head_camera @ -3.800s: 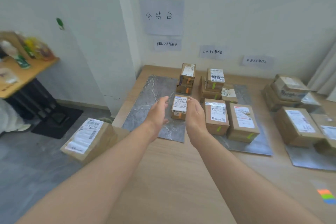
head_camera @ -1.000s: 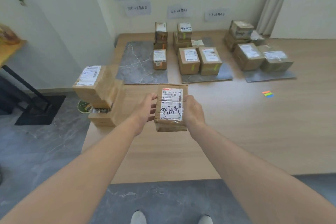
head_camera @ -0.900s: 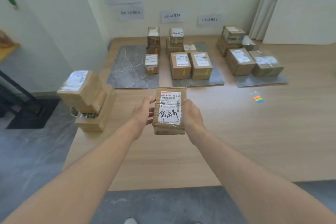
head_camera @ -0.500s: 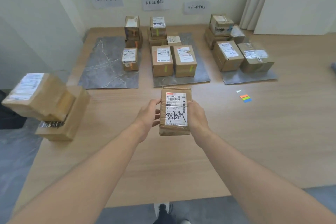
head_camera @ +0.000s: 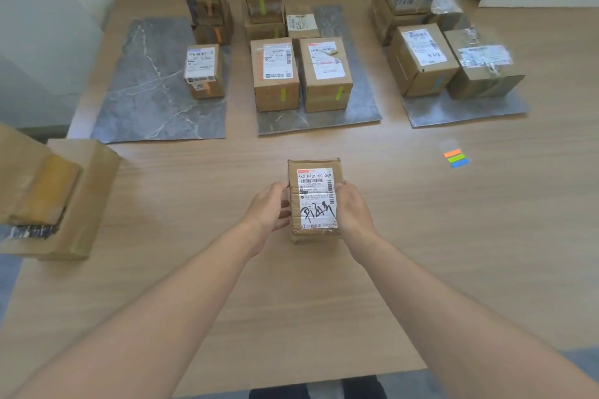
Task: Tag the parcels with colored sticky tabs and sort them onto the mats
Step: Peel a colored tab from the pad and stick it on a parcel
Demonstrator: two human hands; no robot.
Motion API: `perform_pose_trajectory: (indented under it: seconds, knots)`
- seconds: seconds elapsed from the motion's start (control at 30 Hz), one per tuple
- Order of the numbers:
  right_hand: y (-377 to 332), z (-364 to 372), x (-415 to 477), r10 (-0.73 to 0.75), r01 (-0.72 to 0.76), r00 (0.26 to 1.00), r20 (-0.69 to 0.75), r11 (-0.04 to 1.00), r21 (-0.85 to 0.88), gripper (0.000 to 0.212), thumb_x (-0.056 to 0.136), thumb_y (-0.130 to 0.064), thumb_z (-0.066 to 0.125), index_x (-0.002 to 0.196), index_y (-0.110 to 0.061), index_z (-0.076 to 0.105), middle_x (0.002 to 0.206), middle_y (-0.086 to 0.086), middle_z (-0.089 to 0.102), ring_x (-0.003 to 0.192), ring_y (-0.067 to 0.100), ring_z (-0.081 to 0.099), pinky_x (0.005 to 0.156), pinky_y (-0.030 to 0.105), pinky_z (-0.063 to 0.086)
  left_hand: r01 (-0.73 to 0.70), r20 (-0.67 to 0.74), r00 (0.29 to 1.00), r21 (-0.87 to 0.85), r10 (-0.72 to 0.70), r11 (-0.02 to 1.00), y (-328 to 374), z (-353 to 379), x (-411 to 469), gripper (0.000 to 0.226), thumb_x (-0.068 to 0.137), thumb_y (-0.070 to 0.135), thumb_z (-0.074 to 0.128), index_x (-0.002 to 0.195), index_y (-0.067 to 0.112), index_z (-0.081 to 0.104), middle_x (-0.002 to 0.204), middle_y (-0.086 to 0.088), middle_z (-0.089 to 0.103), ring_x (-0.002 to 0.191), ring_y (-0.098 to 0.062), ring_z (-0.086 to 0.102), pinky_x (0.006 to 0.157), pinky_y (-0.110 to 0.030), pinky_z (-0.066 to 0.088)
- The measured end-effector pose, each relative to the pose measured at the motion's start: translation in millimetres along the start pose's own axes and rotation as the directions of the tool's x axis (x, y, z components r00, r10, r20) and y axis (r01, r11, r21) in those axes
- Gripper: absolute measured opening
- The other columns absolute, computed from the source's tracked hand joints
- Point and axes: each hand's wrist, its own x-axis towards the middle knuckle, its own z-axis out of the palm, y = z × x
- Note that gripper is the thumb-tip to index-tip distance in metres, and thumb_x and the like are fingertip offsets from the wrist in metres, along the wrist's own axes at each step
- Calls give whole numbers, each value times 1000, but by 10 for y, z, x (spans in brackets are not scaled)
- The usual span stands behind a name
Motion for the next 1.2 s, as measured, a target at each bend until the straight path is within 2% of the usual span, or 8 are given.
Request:
perform_pose_trajectory:
  seconds: [0.1, 0.2, 0.37, 0.5, 0.63, 0.77, 0.97, 1.2]
  knots:
    - [71, -15, 94, -10, 10, 1000, 10, 1000, -15, 27, 100, -38, 41, 113, -29, 63, 107, -14, 67, 101, 6, 62, 85, 32, 48, -13, -9, 1000, -14, 13, 1000, -26, 48, 55, 21, 99, 38, 45, 107, 30, 63, 121, -18, 67, 111, -31, 68, 98, -39, 55]
    - [154, -36, 133, -10, 11, 1000, 22, 999, -37, 37, 94, -46, 42, 124, -32, 59, 122, -8, 65, 112, 13, 61, 100, 39, 48, -10, -33, 999, 14, 11, 1000, -50, 80, 87, 22, 99, 39, 44, 109, 30, 62, 119, -18, 67, 110, -32, 68, 100, -42, 54]
    - [133, -190, 166, 22, -23, 999, -23, 998, -64, 58, 99, -45, 40, 152, -23, 40, 150, -2, 50, 134, 18, 47, 110, 33, 36, -61, -180, 980, 114, 81, 992, 50, 170, 96, 18, 100, 33, 40, 91, 27, 53, 102, -4, 58, 95, -25, 56, 94, -38, 49]
    - [-19, -489, 221, -44, 40, 995, -95, 998, -44, 49, 104, -36, 42, 149, -18, 46, 150, 1, 50, 134, 16, 47, 101, 24, 31, -255, -326, 888, 237, 324, 937, 325, 359, 76, 18, 97, 30, 42, 94, 18, 55, 89, 7, 55, 90, -19, 50, 77, -34, 39]
    - [-130, -949, 354, -73, 74, 981, -179, 997, 0, 42, 103, -35, 44, 140, -19, 54, 137, 1, 58, 124, 16, 52, 106, 32, 39, -391, -221, 870, 236, 441, 889, 633, 818, 42, 20, 96, 34, 44, 91, 20, 57, 90, 8, 56, 88, -14, 50, 81, -34, 42]
    - [-122, -1489, 565, -95, 102, 972, -216, 995, 20, 34, 101, -31, 49, 130, -19, 60, 126, -1, 62, 114, 13, 56, 96, 31, 44, -372, -106, 915, 158, 390, 915, 734, 1474, 63, 28, 87, 43, 45, 93, 21, 60, 93, 3, 56, 95, -17, 52, 102, -45, 46]
    - [62, -2304, 1108, -82, 90, 971, -224, 996, 26, 24, 95, -21, 58, 117, -19, 67, 107, -2, 67, 94, 12, 63, 75, 24, 44, -216, -60, 974, 38, 218, 976, 678, 2488, 338, 31, 101, 30, 42, 117, 13, 62, 118, -8, 59, 119, -26, 56, 104, -43, 48]
    - [304, -2853, 1661, -79, 69, 979, -187, 996, -60, 24, 94, -19, 60, 115, -16, 69, 102, -5, 68, 87, 10, 64, 80, 28, 52, -78, -48, 996, -57, 75, 995, 594, 3235, 628, 36, 101, 36, 39, 121, 18, 62, 128, -7, 61, 126, -25, 54, 105, -48, 47]
